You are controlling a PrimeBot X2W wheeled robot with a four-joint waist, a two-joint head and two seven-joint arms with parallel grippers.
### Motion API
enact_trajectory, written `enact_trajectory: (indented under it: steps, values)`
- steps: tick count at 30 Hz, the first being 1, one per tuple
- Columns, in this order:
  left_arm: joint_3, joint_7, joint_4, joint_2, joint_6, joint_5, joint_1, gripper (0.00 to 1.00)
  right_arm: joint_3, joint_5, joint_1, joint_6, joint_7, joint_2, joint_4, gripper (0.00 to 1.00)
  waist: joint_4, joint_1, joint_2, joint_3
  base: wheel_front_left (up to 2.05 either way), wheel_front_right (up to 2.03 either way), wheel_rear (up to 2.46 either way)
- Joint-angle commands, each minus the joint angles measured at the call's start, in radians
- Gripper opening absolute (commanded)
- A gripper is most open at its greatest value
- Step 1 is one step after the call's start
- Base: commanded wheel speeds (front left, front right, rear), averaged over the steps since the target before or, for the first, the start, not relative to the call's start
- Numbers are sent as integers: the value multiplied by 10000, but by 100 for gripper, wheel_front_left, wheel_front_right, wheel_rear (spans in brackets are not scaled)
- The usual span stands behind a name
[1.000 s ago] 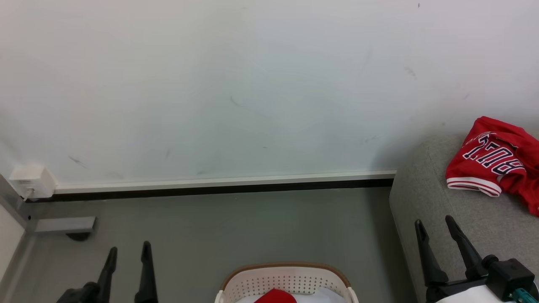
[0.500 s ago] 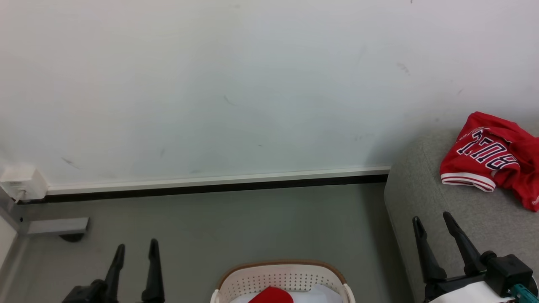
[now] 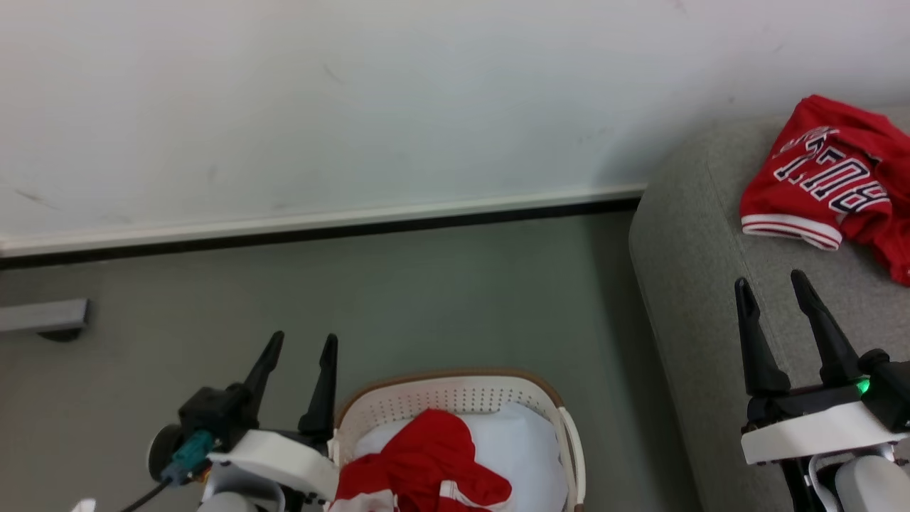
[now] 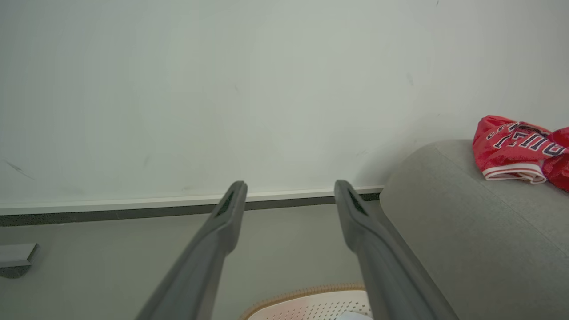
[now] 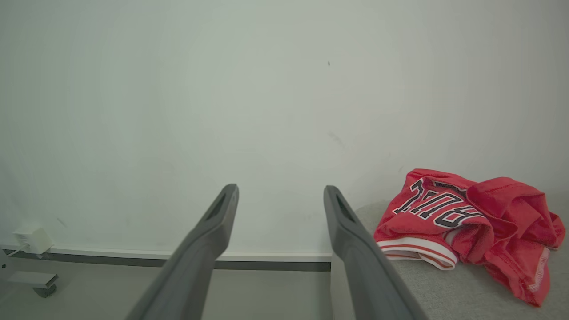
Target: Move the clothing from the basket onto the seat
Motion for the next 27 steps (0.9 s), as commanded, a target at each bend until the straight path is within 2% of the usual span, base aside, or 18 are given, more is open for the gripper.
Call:
enact_trajectory:
  steps: [1, 10, 27]
  values:
    - [-67, 5, 215, 124, -55, 111, -293, 100, -33, 31, -214, -26, 1, -17, -75, 100, -345, -3, -1, 818, 0, 0, 0]
    - [-1114, 261, 2536, 320, -444, 674, -2081, 100, -311, -2, -1051, -26, 3, 2, -371, 100, -815, -3, -1, 2406, 0, 0, 0]
    - [-4072, 1370, 7340, 837, -635, 2606, -4850, 100, -814, -84, -2353, -26, 3, 332, -1161, 100, -1706, -3, -1, 4923, 0, 0, 0]
